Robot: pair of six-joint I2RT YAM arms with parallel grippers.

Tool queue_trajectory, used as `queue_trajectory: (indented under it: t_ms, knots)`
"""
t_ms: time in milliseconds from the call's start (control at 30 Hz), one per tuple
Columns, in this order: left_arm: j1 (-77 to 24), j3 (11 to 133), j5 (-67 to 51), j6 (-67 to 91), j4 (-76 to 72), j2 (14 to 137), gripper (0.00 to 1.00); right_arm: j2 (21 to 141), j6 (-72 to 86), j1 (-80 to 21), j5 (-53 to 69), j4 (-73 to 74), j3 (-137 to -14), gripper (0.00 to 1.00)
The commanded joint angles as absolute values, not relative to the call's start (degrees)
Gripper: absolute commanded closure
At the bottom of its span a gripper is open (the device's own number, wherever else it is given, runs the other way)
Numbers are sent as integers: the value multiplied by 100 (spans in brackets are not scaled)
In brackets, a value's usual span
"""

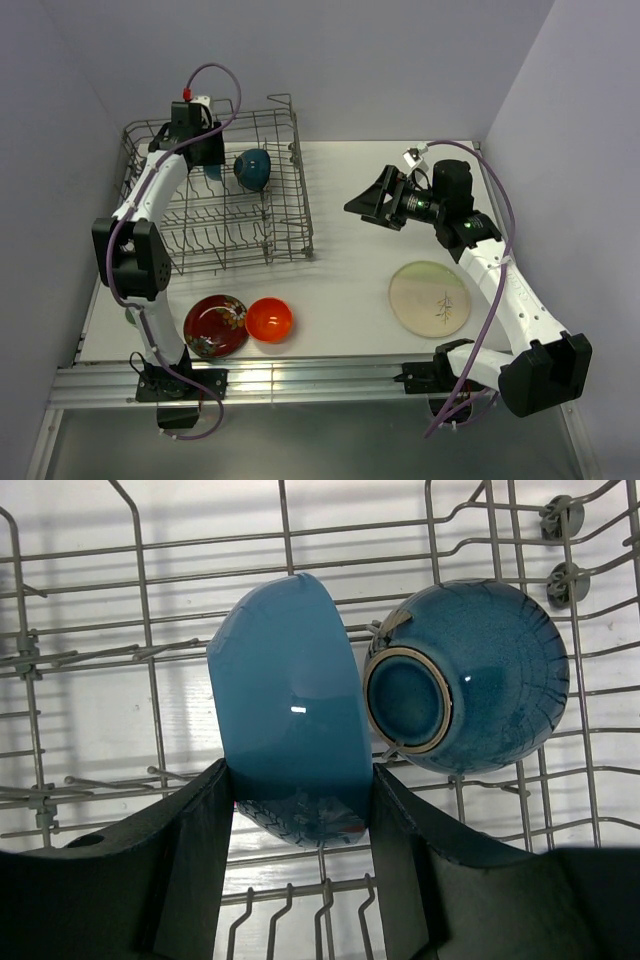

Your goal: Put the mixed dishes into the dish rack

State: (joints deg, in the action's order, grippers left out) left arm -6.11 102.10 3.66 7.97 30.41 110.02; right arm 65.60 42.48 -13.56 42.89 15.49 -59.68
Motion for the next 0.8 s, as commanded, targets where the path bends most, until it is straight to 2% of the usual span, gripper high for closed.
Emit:
queue_trajectory:
  t_ms: [0,67,167,200,267,300,333,400,767]
  knots:
    - [-624,10547,290,685,3111,11144,100,6504,4096,-1327,4158,1529,-6038,4]
    - [-624,10564,272,738,3155,11214,99,6478,4043,-1345,4087,1643,-6064,4]
    - [-624,10635,343,800,3243,11311,82,6442,3947,-1459,3929,1801,-6108,4]
    - [-624,10643,378,861,3252,11338,61,6451,3911,-1555,3789,1871,-6126,4]
    - [-624,10635,491,914,3261,11338,40,6442,3780,-1661,3631,2056,-6152,4]
    - [-624,10617,518,958,3252,11294,15,6442,3744,-1731,3543,2109,-6152,4]
    - [-624,10574,553,984,3252,11277,6,6416,3709,-1871,3377,2222,-6144,4]
    - [-615,10556,685,1063,3278,11206,1,6399,3604,-2047,3165,2329,-6117,5]
    - [-606,10389,1159,1589,3665,10531,1,6267,3963,-3611,2233,1741,-4914,5]
